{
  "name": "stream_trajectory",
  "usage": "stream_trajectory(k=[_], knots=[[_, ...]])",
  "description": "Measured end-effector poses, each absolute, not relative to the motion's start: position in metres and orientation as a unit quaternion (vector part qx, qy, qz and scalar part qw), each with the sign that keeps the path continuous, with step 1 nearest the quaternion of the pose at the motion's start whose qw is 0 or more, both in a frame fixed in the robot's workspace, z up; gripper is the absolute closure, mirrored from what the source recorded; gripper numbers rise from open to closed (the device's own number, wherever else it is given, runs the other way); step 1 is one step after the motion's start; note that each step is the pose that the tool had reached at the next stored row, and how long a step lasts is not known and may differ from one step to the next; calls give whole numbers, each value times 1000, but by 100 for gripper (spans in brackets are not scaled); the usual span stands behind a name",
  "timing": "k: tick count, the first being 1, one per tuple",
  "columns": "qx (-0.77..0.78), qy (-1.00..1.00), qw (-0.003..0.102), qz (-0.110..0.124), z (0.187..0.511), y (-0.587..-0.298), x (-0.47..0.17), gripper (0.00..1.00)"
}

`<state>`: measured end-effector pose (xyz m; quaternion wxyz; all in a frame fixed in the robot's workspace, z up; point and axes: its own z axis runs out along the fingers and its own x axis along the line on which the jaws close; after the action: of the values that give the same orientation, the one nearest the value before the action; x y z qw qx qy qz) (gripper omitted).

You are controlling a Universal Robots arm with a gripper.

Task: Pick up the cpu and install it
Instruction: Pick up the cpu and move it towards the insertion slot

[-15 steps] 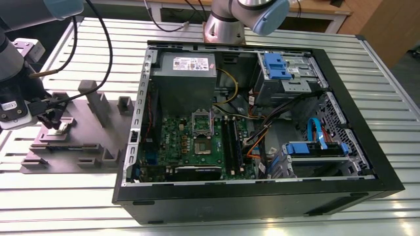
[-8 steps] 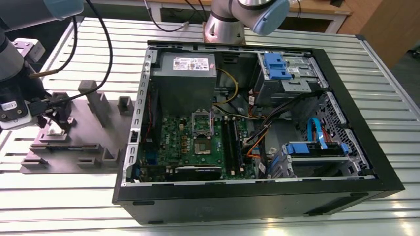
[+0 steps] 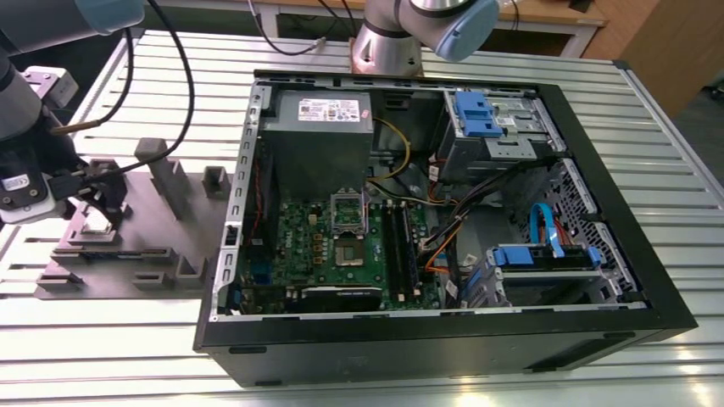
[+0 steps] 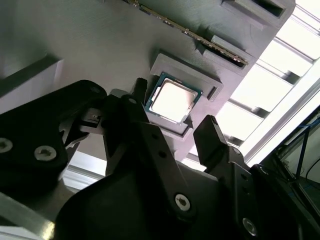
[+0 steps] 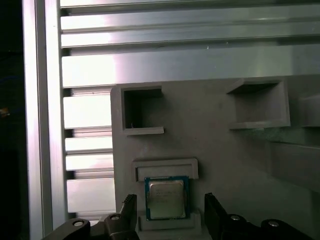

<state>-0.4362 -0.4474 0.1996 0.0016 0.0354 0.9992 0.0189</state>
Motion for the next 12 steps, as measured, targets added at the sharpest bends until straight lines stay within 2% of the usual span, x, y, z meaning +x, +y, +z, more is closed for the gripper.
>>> stream_trajectory(k=[12], knots=[[28,999,3,19,191,-447,-437,35]])
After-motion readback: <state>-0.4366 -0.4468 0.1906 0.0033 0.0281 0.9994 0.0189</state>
